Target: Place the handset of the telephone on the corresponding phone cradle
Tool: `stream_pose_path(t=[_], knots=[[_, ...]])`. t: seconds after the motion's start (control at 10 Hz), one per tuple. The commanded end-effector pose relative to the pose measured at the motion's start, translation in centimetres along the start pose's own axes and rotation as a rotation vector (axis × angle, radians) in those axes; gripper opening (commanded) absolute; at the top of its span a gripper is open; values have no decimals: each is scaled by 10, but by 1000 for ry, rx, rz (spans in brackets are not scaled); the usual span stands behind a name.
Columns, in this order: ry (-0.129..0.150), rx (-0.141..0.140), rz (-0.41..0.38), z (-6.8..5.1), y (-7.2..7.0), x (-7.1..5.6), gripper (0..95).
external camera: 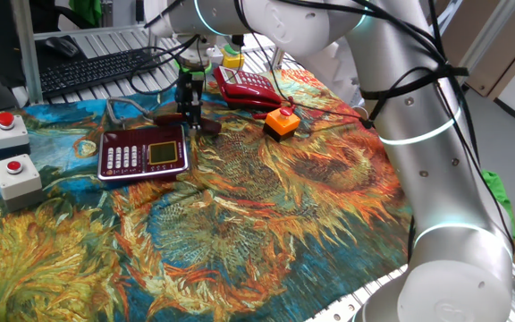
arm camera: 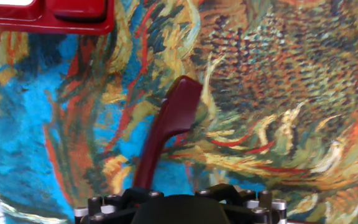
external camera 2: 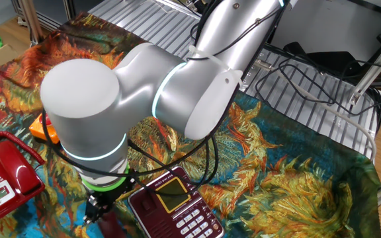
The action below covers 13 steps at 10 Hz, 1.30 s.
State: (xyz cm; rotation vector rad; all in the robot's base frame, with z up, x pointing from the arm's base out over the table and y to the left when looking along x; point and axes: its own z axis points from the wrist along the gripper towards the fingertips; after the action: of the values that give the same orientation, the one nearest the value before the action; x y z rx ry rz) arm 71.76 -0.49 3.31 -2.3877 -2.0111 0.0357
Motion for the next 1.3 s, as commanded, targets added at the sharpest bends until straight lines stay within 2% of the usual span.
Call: stream_pose_path(t=[0.1,0.2,0.3,0.6,1.3], knots=[[10,-8,4,-1,0,1,950],[12,-16,8,-1,1,1,950],[10,-21,24,-1,4,1,760],[12,-41,54,4,7,2,760],[19,-51,93,14,11,-4,760]])
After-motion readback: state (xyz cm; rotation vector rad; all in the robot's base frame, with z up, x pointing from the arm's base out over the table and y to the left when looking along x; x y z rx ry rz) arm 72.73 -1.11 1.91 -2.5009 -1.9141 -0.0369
